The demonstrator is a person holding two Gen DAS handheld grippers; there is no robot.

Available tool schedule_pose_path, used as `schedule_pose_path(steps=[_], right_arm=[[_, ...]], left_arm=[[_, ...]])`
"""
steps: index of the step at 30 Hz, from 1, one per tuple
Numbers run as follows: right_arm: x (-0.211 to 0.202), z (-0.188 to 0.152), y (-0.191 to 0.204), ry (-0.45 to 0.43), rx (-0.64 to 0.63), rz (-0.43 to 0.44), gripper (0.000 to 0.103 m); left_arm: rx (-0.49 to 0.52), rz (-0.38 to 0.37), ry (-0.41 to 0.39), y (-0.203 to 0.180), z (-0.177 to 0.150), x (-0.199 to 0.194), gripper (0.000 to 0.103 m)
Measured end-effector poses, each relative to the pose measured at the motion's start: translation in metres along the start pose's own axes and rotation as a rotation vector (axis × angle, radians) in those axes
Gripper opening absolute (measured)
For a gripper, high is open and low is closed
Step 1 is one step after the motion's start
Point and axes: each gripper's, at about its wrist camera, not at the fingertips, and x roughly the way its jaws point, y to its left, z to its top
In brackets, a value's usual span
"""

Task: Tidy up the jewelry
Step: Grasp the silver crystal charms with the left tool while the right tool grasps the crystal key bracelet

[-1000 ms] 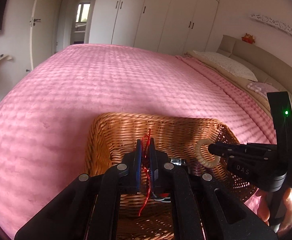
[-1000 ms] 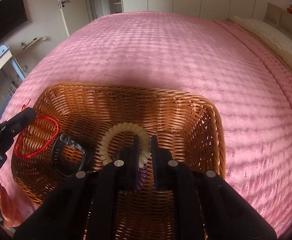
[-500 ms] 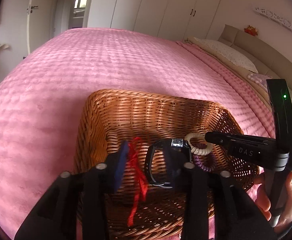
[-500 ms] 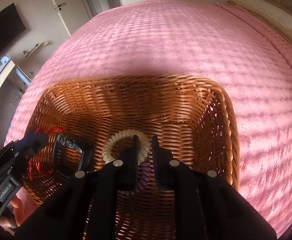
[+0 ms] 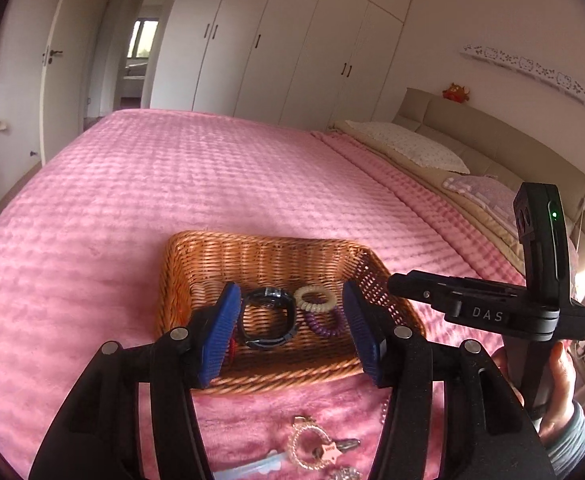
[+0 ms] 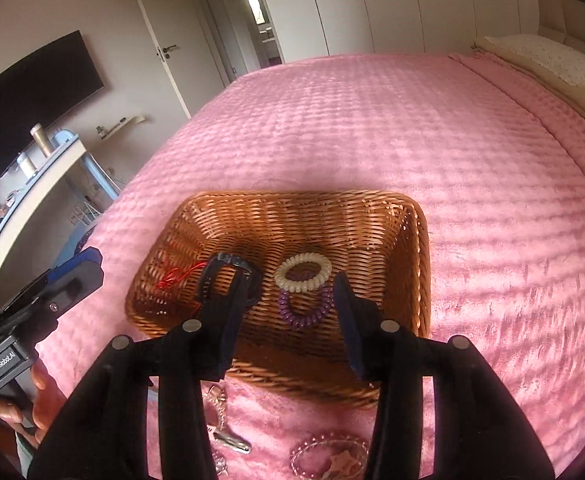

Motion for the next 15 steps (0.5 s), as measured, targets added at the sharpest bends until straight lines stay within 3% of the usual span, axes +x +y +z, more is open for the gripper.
schedule_pose_path(steps=[7,15], right_arm=[[-0.049,-0.039,0.006,-0.048,-0.054,-0.032,0.041],[-0.043,-0.097,-0.006,-0.011,-0.045,-0.058,0.041]], left_arm=[[0.058,-0.026,-0.032,-0.028,-0.028,-0.052,0.052],[0.04,-0.047,0.087,-0.022,-0.091,-0.056,0.052]])
